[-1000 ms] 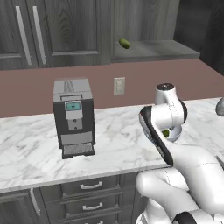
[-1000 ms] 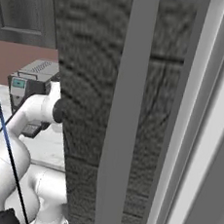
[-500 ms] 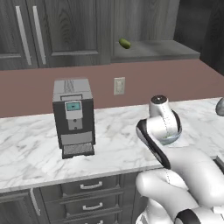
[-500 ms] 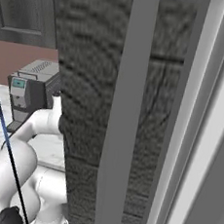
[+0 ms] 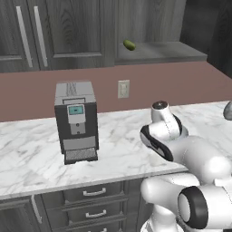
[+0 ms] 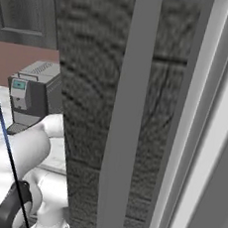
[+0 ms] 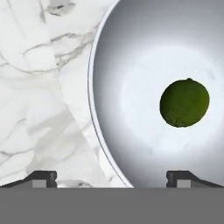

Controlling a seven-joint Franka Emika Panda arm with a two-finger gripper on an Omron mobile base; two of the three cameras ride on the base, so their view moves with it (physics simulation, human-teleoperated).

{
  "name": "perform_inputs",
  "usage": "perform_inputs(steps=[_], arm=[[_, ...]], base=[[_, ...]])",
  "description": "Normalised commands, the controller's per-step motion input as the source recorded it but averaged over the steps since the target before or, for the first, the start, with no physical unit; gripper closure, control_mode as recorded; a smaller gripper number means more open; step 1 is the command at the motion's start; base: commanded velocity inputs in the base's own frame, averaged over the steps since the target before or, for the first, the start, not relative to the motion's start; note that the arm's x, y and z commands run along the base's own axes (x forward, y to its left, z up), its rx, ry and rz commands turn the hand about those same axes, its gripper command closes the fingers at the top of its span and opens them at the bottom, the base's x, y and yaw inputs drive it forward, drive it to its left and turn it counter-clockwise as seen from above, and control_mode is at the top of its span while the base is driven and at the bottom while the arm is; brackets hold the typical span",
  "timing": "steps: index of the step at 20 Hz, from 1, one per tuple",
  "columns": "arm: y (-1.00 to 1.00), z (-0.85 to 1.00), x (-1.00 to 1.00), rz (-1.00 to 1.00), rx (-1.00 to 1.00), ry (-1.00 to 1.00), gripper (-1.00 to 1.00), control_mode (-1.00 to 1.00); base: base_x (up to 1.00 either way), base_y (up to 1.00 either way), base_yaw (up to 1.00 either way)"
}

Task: Pick the lime from the cabinet and place it in the bowl. Then pick the bowl and place it in the sink. Then turn on the sink facuet.

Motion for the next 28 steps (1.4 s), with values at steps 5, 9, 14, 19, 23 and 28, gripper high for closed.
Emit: perform_inputs(steps=[5, 9, 14, 19, 23, 28], arm=[[-0.09, -0.24, 0.32, 0.00, 0.00, 0.08, -1.00, -1.00], [-0.06, -0.31, 0.24, 0.00, 0.00, 0.06, -1.00, -1.00], [-0.14, -0.18, 0.03, 0.00, 0.00, 0.01, 1.00, -1.00], [0.00, -0.03, 0.00, -0.01, -0.01, 0.00, 1.00, -1.00], [0.00, 0.19, -0.36, 0.05, 0.00, 0.00, 1.00, -1.00], [0.00, 0.82, -0.71, 0.09, 0.00, 0.00, 1.00, -1.00]], base=[[0.00, 0.00, 0.00], [0.00, 0.00, 0.00], [0.00, 0.00, 0.00], [0.00, 0.00, 0.00], [0.00, 0.00, 0.00], [0.00, 0.00, 0.00]])
